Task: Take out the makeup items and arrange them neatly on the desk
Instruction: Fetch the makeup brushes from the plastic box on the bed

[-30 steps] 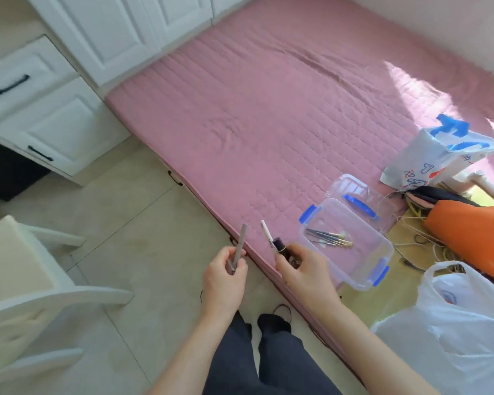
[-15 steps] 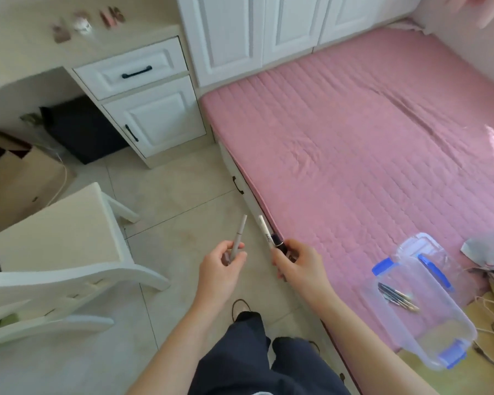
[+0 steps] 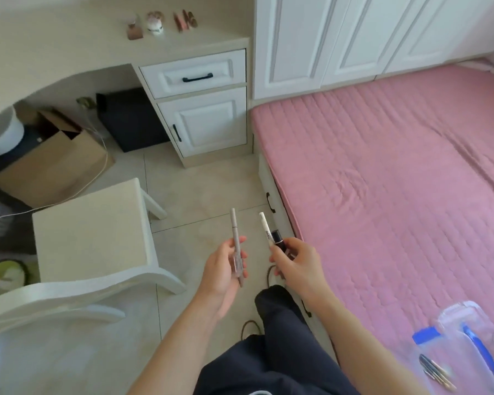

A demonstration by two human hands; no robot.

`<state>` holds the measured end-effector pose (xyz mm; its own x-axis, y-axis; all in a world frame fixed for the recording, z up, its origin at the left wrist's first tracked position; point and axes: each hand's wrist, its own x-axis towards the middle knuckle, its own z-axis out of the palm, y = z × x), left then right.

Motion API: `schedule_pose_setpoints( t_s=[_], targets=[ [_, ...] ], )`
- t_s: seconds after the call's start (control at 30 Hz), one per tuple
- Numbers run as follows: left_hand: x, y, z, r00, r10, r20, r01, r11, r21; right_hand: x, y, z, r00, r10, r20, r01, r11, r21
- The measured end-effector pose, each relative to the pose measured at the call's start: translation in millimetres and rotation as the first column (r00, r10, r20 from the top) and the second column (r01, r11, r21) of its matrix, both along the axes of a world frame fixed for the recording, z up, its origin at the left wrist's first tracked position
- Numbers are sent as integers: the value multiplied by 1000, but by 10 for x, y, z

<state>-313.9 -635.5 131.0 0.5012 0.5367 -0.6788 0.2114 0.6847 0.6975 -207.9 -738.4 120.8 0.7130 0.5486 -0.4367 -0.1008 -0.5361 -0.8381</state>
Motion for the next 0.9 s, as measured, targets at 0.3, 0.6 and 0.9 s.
schedule_pose_setpoints(
  t_s=[0.3, 0.6, 0.9],
  targets=[
    [652, 679, -32, 988, 149, 37, -150, 988, 21, 707, 870, -7, 994, 106, -7, -105, 994, 37],
    [1536, 1388, 39, 978, 150, -146, -113, 966, 233, 1717, 1759, 80, 972, 235, -14, -235, 971, 43],
    [2079, 2067, 45, 977, 162, -140, -135, 973, 187, 2327, 2503, 51, 960, 279, -8, -278, 960, 40]
  ],
)
